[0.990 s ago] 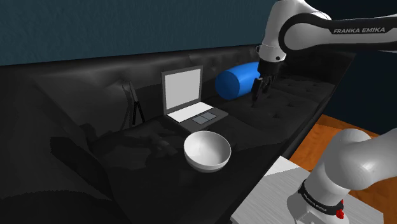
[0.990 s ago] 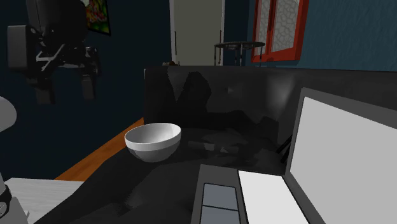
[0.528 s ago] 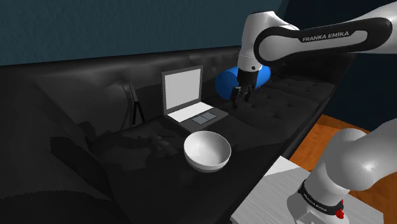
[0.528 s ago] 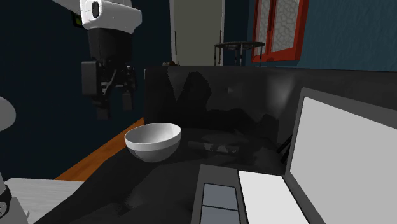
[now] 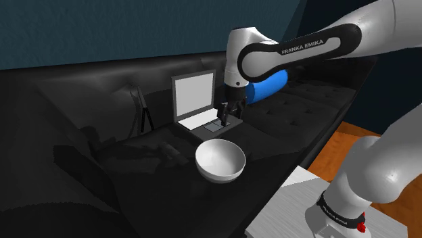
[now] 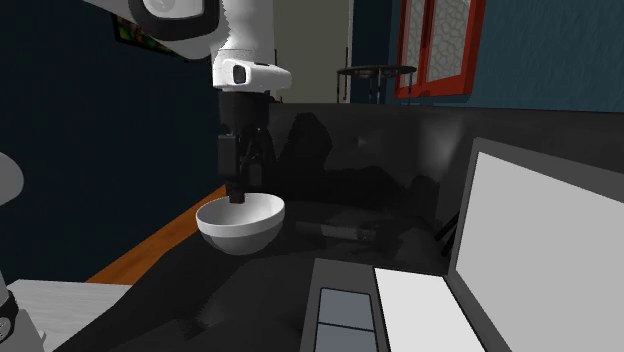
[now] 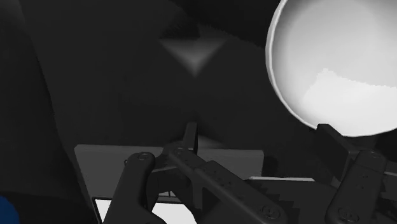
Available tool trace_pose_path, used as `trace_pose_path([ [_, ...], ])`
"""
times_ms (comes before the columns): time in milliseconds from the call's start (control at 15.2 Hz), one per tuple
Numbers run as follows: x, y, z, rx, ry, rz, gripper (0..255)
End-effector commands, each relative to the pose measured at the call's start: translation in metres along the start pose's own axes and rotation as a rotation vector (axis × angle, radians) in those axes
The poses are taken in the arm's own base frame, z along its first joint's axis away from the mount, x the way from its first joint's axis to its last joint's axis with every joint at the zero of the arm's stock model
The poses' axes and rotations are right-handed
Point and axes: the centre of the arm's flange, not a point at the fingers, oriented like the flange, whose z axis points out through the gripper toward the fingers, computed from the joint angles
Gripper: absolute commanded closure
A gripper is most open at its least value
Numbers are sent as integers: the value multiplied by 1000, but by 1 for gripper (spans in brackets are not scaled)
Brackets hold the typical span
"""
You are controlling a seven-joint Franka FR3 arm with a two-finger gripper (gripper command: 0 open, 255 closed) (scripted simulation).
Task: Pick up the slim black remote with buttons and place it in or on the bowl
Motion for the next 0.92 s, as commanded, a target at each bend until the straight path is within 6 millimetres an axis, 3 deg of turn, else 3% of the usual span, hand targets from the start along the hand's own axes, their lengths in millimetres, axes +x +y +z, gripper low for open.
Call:
trace_pose_path([
  [0, 12, -18, 15, 12, -8, 9, 0],
  [858, 110, -135, 84, 84, -55, 59, 0],
])
